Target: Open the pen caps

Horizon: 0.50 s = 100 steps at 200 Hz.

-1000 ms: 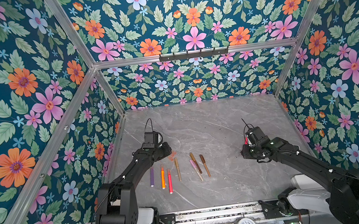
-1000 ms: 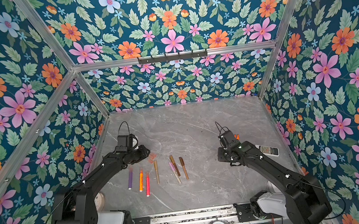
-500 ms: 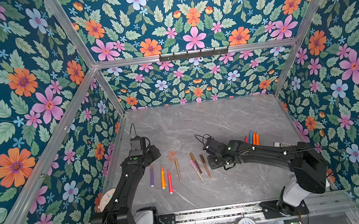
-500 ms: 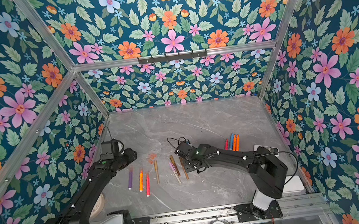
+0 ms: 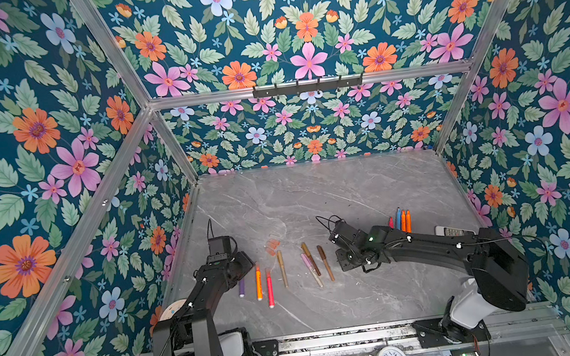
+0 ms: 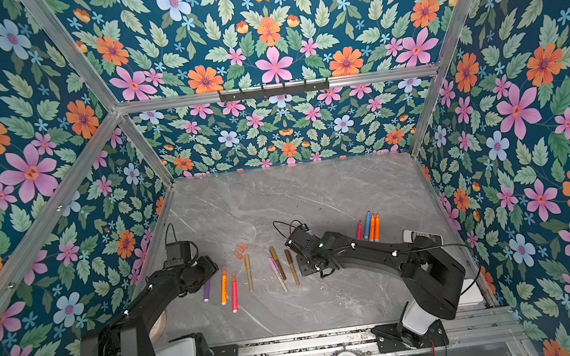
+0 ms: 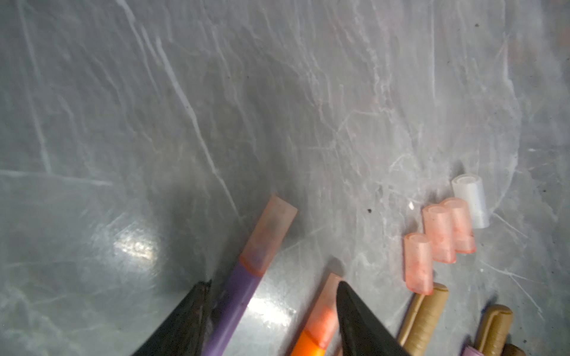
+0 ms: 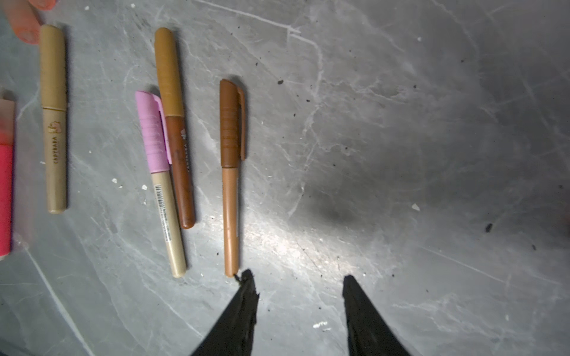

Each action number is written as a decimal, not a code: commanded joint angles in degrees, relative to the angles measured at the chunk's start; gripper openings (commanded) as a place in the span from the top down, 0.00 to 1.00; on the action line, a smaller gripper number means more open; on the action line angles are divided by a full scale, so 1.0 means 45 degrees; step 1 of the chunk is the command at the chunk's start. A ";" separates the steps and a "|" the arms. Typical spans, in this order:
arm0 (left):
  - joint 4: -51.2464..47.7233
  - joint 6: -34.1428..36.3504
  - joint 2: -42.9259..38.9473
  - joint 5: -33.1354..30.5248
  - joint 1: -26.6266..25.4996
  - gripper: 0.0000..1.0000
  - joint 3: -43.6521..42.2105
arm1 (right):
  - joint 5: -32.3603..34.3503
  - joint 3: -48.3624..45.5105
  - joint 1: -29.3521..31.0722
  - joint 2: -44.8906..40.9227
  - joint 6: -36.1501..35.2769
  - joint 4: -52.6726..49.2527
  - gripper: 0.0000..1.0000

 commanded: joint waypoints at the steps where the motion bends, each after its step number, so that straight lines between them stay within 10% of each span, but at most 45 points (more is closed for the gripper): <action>1: 0.0498 -0.0058 -0.0107 0.0265 -0.0009 0.33 -0.0243 | -0.0022 -0.0224 -0.0202 -0.0222 -0.0079 0.0361 0.54; 100: 0.1032 -0.1292 -0.1394 0.1379 -0.1336 0.34 -0.1515 | 0.0016 -0.0018 -0.0446 -0.0131 -0.0201 0.0194 0.54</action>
